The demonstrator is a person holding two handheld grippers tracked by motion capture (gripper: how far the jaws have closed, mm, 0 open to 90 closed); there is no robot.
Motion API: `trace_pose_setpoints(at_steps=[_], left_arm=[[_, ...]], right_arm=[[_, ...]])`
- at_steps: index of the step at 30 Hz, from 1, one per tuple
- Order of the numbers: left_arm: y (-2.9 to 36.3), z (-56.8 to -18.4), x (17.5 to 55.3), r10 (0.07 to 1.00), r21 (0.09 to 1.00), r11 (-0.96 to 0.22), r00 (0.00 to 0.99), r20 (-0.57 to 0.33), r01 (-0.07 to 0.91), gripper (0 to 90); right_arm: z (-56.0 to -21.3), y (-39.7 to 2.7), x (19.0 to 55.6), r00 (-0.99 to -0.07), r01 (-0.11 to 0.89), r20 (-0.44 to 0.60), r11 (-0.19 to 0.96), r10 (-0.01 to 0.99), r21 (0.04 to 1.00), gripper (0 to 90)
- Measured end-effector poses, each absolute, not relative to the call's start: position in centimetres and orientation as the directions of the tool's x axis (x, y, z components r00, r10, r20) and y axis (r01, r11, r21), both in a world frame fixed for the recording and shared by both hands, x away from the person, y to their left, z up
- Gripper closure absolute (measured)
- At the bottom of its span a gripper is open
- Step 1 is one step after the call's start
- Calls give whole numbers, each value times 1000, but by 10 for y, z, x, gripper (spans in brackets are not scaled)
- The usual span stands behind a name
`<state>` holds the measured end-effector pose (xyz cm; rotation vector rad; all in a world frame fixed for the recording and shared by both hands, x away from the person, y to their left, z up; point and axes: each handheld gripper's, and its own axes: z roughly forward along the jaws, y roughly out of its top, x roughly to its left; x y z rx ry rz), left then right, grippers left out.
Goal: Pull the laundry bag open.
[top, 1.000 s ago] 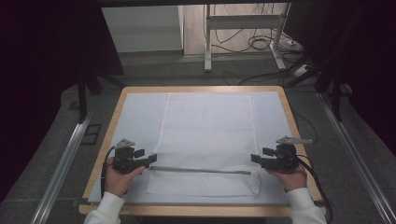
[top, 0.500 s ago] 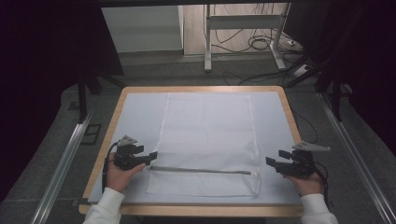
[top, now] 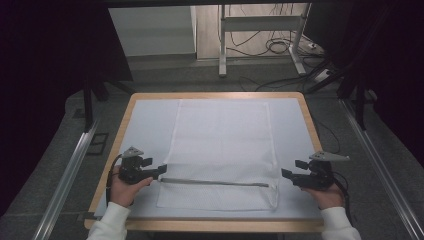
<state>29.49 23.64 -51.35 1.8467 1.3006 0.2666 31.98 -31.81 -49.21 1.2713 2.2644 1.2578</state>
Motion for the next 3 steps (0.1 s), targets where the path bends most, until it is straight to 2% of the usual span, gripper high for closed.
trace_pose_setpoints(at_steps=[3], left_arm=[[239, -513, 294, 856, 729, -107, 436, -278, 675, 256]], right_arm=[[-492, -316, 321, -593, 564, 172, 253, 787, 786, 211]])
